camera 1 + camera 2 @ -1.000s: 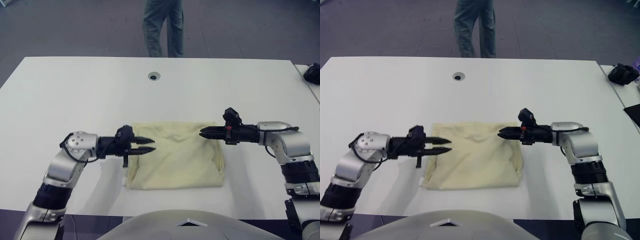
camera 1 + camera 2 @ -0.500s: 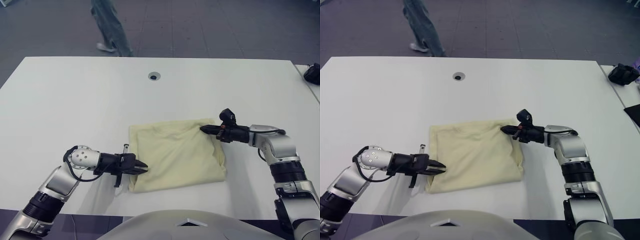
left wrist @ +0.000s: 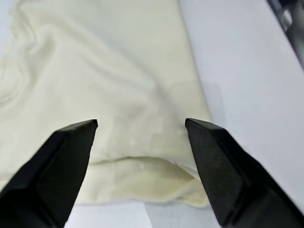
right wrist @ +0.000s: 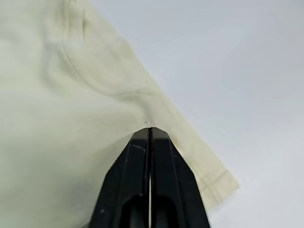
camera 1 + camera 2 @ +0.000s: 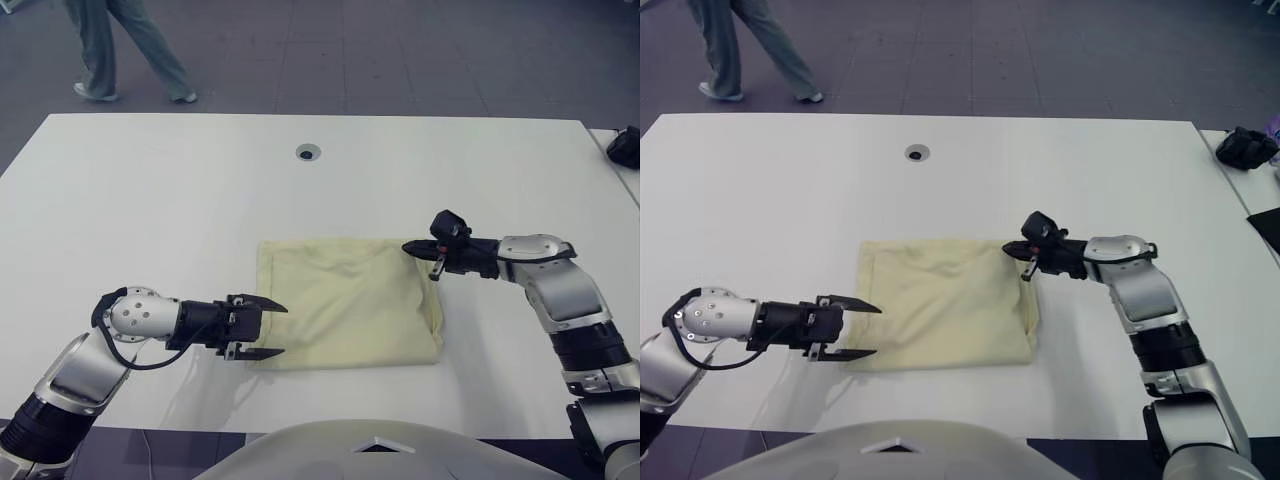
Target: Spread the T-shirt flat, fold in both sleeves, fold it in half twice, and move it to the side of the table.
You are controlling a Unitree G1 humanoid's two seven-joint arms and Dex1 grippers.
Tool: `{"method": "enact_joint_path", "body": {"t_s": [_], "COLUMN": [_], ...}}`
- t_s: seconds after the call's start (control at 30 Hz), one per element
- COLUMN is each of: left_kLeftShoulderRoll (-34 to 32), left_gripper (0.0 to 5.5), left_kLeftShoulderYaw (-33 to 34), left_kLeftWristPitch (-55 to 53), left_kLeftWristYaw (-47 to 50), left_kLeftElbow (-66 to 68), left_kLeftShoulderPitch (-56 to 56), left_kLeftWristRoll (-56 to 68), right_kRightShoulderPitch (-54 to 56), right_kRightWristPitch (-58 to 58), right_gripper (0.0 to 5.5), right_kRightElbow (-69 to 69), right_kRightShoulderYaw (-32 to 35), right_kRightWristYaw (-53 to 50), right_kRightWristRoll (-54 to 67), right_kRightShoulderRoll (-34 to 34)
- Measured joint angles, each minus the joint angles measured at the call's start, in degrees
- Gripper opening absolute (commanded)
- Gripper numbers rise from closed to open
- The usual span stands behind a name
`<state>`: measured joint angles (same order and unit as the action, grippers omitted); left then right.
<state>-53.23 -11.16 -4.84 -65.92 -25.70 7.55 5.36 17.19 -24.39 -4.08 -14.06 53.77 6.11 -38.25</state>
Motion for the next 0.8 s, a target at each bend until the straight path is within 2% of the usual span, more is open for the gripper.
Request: {"method": "enact_joint_path", "body": {"t_s": [0.17, 0.3, 0.4, 0.53, 0.63, 0.8], "left_kLeftShoulderRoll": [-0.26, -0.27, 0.62, 4.51, 7.76, 15.07], "left_gripper": [4.61, 5.28, 5.37, 5.37, 5.37, 5.37], "left_kLeftShoulderYaw": [-3.07, -4.31, -6.18, -11.02, -14.77, -22.55], "left_kLeftWristPitch": [9.53, 17.02, 21.35, 28.58, 33.00, 36.53], "left_kLeftWristYaw": [3.97, 5.44, 5.23, 5.50, 7.98, 17.72], "left_kLeftElbow": [6.36, 14.84, 23.28, 39.97, 52.76, 73.52], "left_kLeftShoulderPitch": [-3.28, -9.30, -16.93, -31.42, -41.24, -56.91], "left_kLeftWristRoll": [-8.71, -10.01, -10.92, -16.02, -20.46, -30.97], "right_kRightShoulderPitch": [3.57, 0.52, -4.36, -10.76, -13.09, -14.93], "right_kRightWristPitch": [13.53, 16.23, 14.37, 8.43, 4.13, -7.35], "right_gripper": [0.00, 0.00, 0.00, 0.00, 0.00, 0.00], "right_kRightElbow": [-4.50, -0.04, 7.01, 18.02, 23.16, 30.16], "right_kRightShoulderYaw": [-6.24, -5.92, -4.28, -3.00, -2.88, -2.93], "right_kRightWristYaw": [-0.32, 2.41, 5.61, 8.91, 9.46, 7.22], "right_kRightWristRoll": [-10.38, -13.27, -12.26, -8.11, -6.16, -2.56], "right_kRightShoulderRoll": [-2.93, -10.33, -14.99, -17.73, -17.59, -13.98]}}
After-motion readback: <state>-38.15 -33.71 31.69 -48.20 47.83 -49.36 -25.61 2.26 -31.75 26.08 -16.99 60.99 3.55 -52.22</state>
